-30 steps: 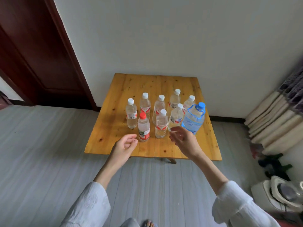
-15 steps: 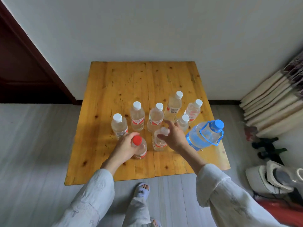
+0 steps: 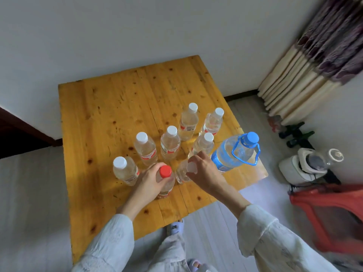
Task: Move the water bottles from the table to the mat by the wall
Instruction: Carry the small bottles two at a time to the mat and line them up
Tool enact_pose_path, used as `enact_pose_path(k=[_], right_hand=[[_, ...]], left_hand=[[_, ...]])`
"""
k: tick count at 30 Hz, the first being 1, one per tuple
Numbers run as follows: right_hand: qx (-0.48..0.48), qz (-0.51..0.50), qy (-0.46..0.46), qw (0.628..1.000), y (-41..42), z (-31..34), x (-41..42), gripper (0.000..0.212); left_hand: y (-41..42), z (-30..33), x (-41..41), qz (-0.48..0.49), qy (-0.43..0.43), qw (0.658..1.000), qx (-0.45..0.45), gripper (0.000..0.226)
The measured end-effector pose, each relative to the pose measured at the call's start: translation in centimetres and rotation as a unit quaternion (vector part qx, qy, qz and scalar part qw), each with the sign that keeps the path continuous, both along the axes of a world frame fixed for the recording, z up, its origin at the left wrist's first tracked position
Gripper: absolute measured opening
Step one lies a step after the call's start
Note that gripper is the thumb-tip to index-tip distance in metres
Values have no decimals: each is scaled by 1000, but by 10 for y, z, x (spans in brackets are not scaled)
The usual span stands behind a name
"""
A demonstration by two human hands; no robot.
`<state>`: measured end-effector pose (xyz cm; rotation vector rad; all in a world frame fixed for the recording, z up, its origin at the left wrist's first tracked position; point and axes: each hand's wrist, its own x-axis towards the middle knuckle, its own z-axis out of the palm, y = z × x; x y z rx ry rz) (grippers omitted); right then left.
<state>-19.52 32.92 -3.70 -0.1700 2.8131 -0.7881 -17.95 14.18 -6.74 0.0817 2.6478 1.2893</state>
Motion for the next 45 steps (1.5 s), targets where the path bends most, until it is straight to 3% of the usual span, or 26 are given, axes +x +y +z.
enact_pose_path(k=[7,13,18,23,28,33,41,45], right_hand=[[-47,-123,38,991,49,30,70,33],[-36,-255,58,965,108,44,194,33],[-27,-388,109,915,149,64,332,33],[1,-532,161,831,184,86,482,32],[10,-660,187,728,196,95,629,36],[27,-783,199,589,200,95,767,34],[84,-883,194,419,224,89,977,30],[102,-910,198,349,232,95,1062,30]], left_hand=[[37,25,18,-127,57,990,-8,36],[115,53,69,-250,110,961,35,38],[190,71,161,-341,106,929,95,37],[268,89,275,-433,79,883,162,37],[346,106,406,-587,56,783,198,34],[418,114,543,-711,33,668,216,34],[520,98,776,-860,-42,475,182,27],[554,99,877,-893,-61,413,165,27]])
